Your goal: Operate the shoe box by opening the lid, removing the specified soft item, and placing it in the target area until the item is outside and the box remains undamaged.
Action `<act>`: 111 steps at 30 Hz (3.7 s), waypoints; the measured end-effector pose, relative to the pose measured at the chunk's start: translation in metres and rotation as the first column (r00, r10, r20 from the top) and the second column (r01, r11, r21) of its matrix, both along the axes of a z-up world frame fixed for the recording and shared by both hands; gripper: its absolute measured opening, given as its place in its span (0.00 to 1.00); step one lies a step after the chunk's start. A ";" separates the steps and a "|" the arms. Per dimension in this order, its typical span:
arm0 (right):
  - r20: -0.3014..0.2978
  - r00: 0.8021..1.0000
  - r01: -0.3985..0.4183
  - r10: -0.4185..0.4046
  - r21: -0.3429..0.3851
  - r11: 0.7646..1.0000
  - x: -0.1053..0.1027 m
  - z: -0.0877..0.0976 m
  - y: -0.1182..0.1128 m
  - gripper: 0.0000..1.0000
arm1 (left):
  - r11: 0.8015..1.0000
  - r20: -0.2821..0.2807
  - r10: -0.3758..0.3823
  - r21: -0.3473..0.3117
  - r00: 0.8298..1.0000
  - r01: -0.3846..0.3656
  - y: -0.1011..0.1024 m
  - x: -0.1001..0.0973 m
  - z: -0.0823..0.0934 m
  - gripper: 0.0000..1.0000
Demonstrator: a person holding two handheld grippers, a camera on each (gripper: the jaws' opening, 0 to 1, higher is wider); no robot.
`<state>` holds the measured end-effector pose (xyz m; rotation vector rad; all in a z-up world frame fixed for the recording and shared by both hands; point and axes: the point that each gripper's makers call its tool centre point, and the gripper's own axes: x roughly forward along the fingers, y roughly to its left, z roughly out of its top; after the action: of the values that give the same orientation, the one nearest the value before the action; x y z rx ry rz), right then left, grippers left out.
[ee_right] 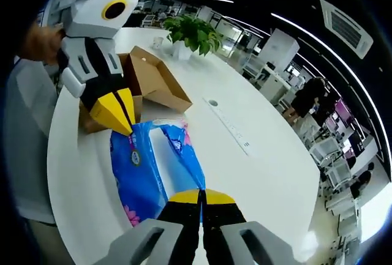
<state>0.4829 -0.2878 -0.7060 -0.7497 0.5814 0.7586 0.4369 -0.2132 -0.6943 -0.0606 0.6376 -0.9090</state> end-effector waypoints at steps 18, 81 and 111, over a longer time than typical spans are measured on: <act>-0.012 1.000 0.004 -0.005 -0.108 0.994 0.021 -0.022 -0.045 0.00 | 0.997 -0.076 -0.024 -0.072 0.997 0.018 -0.049 0.019 -0.034 0.00; -0.104 0.991 0.065 -0.083 -0.164 0.984 0.016 -0.092 -0.080 0.00 | 0.998 -0.206 -0.070 -0.007 0.976 0.070 -0.082 0.008 -0.112 0.00; -0.077 0.991 0.103 -0.105 -0.036 0.994 -0.008 -0.040 -0.051 0.26 | 0.991 -0.086 -0.074 0.108 0.994 0.083 -0.024 -0.005 -0.062 0.18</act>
<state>0.4751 -0.3386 -0.7463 -0.7162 0.7001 0.6858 0.4320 -0.2373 -0.7566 0.0272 0.7706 -0.9489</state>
